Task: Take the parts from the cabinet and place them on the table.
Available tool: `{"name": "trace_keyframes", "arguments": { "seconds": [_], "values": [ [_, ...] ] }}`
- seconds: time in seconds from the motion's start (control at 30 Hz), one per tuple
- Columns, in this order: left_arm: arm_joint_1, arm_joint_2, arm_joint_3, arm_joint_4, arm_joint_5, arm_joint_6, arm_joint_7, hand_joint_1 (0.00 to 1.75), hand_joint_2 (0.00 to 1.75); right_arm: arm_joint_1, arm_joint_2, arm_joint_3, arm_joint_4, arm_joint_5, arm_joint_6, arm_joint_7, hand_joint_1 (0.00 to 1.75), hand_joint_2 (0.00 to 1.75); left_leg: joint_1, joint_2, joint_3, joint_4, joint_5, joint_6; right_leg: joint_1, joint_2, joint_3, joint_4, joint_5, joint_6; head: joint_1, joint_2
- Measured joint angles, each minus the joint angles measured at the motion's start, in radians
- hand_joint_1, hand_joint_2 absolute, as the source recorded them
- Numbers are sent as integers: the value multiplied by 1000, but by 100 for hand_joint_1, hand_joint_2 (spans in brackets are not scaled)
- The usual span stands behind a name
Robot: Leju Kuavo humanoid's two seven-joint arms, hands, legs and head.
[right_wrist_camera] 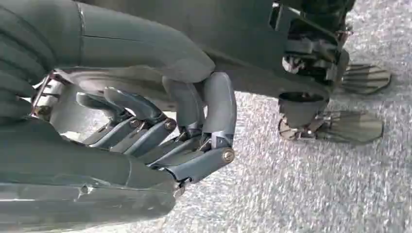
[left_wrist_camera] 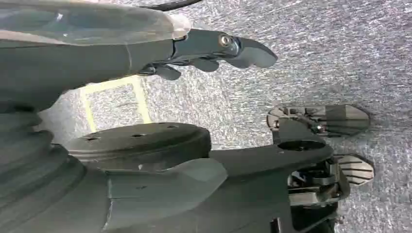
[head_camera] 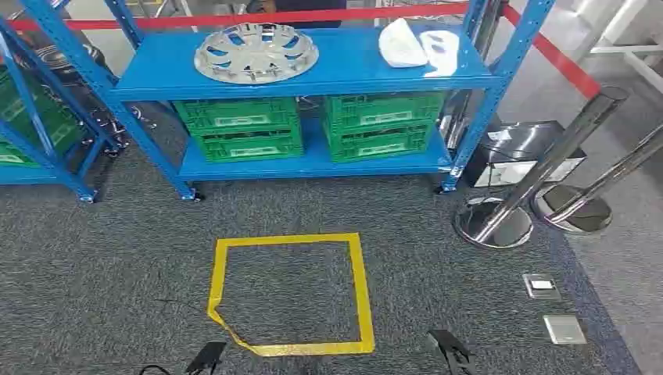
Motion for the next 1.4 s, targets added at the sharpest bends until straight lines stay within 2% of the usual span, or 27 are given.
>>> {"name": "trace_keyframes", "arguments": {
  "seconds": [0.5,0.57,0.63,0.67,0.77,0.87,1.03,1.13,1.27,1.4],
  "values": [
    [0,0,0,0,0,0,1,0,175,0,0,16,0,-11,0,-5,175,175,2,0,0,-1,0,0,2,0,0,0,0,0,0,0],
    [0,0,0,0,0,0,0,0,175,0,0,14,0,-64,0,-24,175,175,2,0,0,-1,0,0,2,0,1,0,0,0,0,0],
    [0,0,0,0,0,0,-5,0,175,-6,-4,3,0,-137,-23,-92,175,175,2,0,-1,0,0,0,2,0,0,0,0,0,0,0],
    [0,0,0,0,-1,0,-5,0,175,-20,-13,-6,0,-170,-31,-121,175,175,1,0,-1,0,0,0,2,1,0,0,0,0,1,0],
    [-6,0,0,0,-6,0,-5,0,175,-84,-37,-24,-1,-201,-40,-152,175,175,1,1,0,0,2,2,1,1,0,0,2,2,1,0],
    [-13,0,0,0,-20,-4,-5,0,175,-185,-99,-48,-8,-217,-75,-248,175,175,-1,1,-3,0,5,4,-1,1,-2,0,6,5,1,0],
    [-31,0,0,0,-32,-12,0,0,175,-355,-214,-89,-36,-212,-91,-264,175,175,-1,0,-3,1,7,7,-1,1,-1,0,7,6,3,0],
    [-31,-2,0,0,-32,-12,2,0,175,-425,-256,-98,-74,-181,-90,-327,175,175,-2,2,-6,2,8,8,-3,5,-4,0,11,8,3,0],
    [-35,-9,0,0,-32,-12,5,0,175,-514,-285,-106,-139,-150,-90,-343,175,175,-2,0,-6,2,10,10,-2,1,-5,0,11,7,2,0],
    [-34,-12,0,0,-32,-11,8,0,175,-554,-295,-112,-230,-110,-84,-371,175,175,-2,-1,-7,2,11,10,-1,-1,-5,0,11,7,2,0]
  ]
}}
